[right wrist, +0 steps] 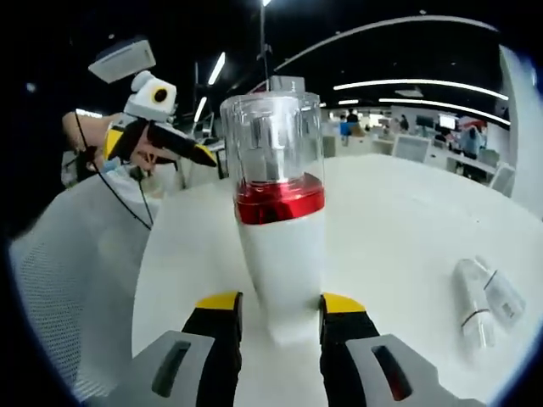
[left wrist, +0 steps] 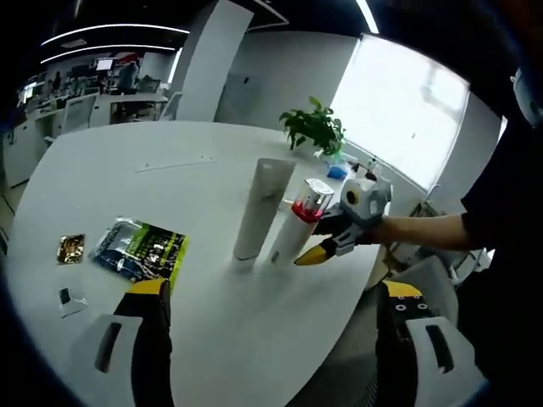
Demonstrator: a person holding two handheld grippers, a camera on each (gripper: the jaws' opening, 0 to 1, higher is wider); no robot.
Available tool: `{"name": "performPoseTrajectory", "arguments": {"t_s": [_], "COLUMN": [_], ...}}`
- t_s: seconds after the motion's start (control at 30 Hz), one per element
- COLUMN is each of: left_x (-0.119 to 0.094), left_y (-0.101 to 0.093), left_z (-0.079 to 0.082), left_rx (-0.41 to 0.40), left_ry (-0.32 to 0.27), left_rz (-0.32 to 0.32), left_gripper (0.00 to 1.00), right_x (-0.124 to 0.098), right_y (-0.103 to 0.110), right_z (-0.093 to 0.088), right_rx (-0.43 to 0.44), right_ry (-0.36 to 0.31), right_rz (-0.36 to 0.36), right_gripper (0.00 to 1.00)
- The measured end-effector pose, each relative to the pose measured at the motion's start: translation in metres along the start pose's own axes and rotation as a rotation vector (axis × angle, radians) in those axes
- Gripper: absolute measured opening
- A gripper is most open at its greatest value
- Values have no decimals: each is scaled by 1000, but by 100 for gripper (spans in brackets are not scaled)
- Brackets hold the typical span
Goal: Arrange the skincare products in the storage area until every visible bottle or jar stands upright without overlapping.
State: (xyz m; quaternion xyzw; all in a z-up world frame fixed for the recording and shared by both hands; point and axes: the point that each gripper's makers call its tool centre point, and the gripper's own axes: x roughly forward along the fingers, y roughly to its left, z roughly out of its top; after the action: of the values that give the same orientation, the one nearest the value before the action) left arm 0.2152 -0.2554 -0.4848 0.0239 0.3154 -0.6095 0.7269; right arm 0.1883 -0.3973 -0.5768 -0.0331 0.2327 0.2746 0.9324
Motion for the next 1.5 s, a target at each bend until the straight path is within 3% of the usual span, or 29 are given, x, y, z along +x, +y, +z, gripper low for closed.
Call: {"name": "performPoseTrajectory", "arguments": {"t_s": [0.13, 0.63, 1.1, 1.5], "left_x": [1, 2, 5, 2], "left_y": [-1, 2, 4, 10], "left_z": [2, -2, -6, -8], "left_rx": [-4, -17, -33, -47], "left_ry": [-5, 0, 4, 2], "left_rz": [-5, -14, -16, -4], "left_gripper": [93, 91, 90, 90], "right_x": [-1, 8, 18, 23], "right_y": [-7, -18, -23, -31], "right_z": [0, 0, 9, 11], "right_rx": [5, -12, -80, -69], "right_ry": [2, 8, 49, 43], "right_rz": [-19, 11, 115, 129], "right_gripper": [21, 19, 19, 20]}}
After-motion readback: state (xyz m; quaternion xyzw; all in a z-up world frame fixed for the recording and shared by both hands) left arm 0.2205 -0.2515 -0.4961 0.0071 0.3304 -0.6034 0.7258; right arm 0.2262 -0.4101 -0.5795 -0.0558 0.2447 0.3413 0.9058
